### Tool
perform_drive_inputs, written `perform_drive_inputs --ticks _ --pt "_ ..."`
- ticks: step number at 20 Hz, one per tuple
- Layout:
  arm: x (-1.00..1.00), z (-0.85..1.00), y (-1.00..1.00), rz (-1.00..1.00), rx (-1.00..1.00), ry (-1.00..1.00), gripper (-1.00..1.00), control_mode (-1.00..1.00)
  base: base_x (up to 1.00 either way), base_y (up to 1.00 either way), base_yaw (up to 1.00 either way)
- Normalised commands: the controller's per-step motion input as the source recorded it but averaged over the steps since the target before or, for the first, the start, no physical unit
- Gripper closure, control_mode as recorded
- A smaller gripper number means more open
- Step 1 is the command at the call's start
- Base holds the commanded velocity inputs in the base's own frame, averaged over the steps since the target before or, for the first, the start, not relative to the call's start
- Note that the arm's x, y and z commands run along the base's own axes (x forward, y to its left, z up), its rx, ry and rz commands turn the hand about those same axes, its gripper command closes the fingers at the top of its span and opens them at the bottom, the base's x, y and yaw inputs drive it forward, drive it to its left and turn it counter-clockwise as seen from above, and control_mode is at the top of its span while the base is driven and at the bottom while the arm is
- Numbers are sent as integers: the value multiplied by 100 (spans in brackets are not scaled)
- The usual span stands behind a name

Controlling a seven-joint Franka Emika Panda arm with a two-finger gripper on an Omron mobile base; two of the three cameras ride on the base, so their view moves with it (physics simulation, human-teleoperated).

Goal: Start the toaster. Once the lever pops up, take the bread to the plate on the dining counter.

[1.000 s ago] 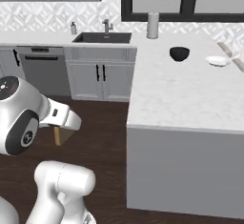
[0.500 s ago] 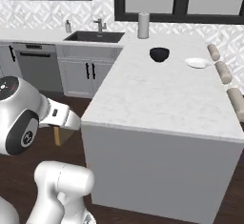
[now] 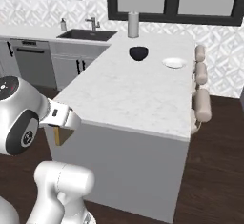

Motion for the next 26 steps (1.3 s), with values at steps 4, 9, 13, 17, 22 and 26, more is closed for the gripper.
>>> perform_drive_inputs --ticks 4,9,13,17,22,26 --pt "0 0 0 0 0 0 100 100 2 -100 23" --pt "0 0 0 0 0 0 100 100 6 -100 22" --pt "0 0 0 0 0 0 100 100 9 -100 21" --pt "0 0 0 0 0 0 100 100 21 -100 21" --pt "0 0 0 0 0 0 100 100 47 -100 23" --pt "0 0 0 0 0 0 100 100 69 -100 26"
